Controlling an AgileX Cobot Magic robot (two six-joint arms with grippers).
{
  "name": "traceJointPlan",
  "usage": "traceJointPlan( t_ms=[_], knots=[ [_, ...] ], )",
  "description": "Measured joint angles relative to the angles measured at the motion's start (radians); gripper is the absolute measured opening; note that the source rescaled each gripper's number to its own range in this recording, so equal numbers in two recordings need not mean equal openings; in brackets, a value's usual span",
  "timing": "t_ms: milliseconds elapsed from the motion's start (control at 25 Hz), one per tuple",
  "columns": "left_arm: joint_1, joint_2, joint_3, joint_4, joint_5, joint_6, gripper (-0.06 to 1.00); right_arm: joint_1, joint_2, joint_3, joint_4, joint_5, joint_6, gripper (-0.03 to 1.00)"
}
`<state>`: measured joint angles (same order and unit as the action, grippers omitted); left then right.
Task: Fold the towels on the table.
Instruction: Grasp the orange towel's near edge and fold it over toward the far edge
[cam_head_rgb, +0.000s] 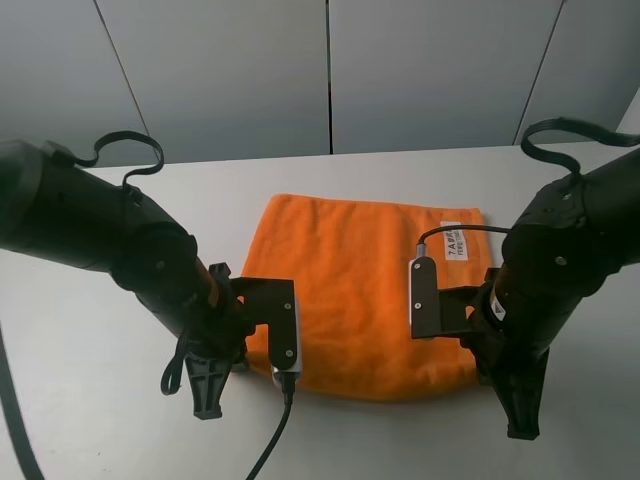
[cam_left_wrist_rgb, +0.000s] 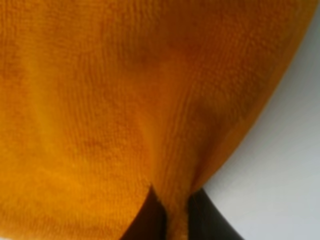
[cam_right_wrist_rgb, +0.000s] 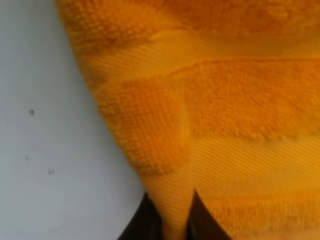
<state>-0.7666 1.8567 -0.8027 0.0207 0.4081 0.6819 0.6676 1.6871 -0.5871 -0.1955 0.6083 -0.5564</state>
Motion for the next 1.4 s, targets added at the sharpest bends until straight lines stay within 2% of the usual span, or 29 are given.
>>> traceJointPlan(
  t_ms=[240,480,640,760,1000,1280,1400],
  knots=[
    [0.000,-0.121,0.002,0.002,0.063,0.000,0.01,0.000,-0.081,-0.024,-0.013,0.097,0.007,0.00],
    [0.000,-0.165,0.002,0.102,0.104,-0.100,0.01,0.000,-0.139,-0.096,-0.063,0.198,0.020,0.00],
    [-0.001,-0.177,-0.039,0.141,0.147,-0.126,0.00,0.000,-0.144,-0.129,-0.116,0.238,0.034,0.00],
    [-0.001,-0.182,-0.074,0.191,0.162,-0.133,0.00,0.000,-0.144,-0.145,-0.177,0.244,0.060,0.00],
    [-0.001,-0.183,-0.139,0.299,0.161,-0.213,0.00,0.000,-0.146,-0.147,-0.295,0.244,0.110,0.00],
    [-0.001,-0.183,-0.153,0.466,0.092,-0.378,0.00,0.000,-0.147,-0.199,-0.467,0.244,0.183,0.00],
    [0.027,-0.183,-0.153,0.525,0.070,-0.458,0.00,0.000,-0.149,-0.226,-0.516,0.224,0.192,0.00]
  ],
)
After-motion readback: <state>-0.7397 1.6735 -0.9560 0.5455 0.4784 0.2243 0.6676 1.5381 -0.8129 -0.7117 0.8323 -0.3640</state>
